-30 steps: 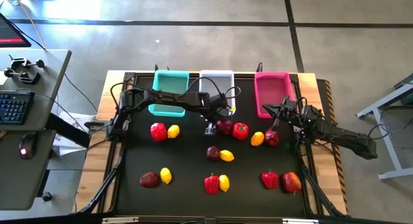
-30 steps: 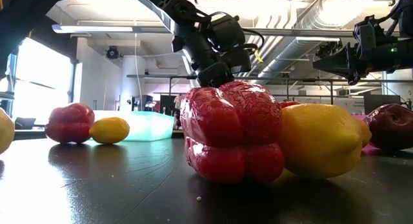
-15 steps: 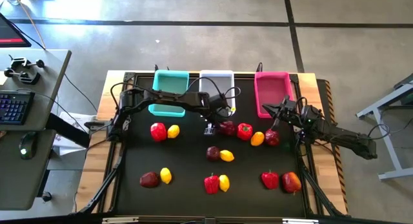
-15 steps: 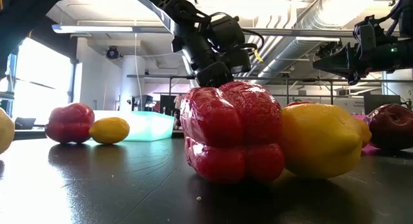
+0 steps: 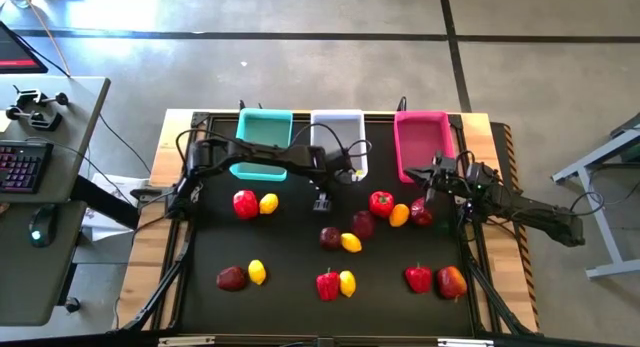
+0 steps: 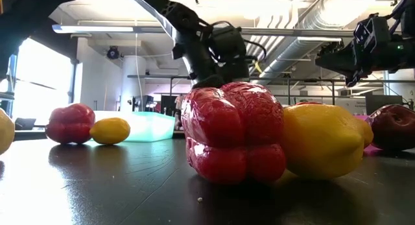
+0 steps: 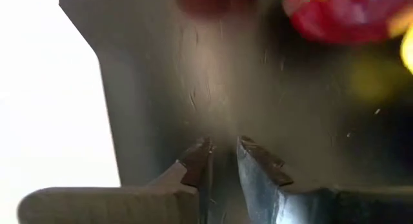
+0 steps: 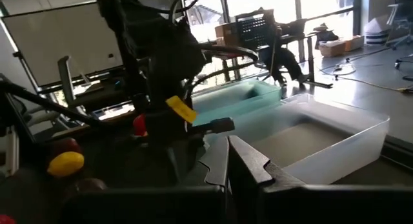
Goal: Sort produce into baskets
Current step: Put the apple into the white bin
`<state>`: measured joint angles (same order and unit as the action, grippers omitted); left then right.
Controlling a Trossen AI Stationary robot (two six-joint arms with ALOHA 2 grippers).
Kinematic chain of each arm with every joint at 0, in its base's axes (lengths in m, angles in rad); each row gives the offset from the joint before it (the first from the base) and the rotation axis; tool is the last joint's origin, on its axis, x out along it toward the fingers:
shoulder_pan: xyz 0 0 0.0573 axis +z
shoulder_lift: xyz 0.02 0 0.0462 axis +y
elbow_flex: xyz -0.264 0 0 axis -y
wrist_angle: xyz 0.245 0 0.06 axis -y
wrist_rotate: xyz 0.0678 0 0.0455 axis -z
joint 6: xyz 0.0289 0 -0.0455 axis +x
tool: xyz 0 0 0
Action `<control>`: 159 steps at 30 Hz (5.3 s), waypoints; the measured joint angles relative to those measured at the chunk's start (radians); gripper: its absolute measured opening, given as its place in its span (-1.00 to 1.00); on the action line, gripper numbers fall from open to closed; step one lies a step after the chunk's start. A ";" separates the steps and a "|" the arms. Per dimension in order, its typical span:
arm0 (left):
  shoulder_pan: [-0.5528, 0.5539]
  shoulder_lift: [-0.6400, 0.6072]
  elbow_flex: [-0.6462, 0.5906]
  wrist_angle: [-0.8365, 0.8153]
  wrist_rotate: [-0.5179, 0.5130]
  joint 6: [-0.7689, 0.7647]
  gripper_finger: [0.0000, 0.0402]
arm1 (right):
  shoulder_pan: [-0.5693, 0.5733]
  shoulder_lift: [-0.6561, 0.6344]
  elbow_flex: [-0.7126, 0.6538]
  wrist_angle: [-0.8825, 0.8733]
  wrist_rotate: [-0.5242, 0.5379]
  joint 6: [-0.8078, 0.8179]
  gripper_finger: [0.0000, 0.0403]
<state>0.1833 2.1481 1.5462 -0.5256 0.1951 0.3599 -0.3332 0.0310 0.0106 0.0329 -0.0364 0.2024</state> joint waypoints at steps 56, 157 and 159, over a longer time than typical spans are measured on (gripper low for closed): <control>-0.029 -0.557 -0.711 0.891 0.010 -0.307 -1.00 | 0.460 1.054 0.648 -0.177 0.140 -0.019 0.32; 0.094 -0.853 -1.087 1.168 0.010 -0.341 -1.00 | -0.029 1.830 1.645 -0.927 0.126 -0.638 0.41; 0.114 -0.853 -1.088 1.165 0.028 -0.332 -1.00 | -0.107 1.860 1.645 -0.883 0.076 -0.676 0.41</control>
<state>0.2970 1.2953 0.4583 0.6399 0.2229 0.0275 -0.4400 1.8910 1.6554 -0.8504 0.0397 -0.4732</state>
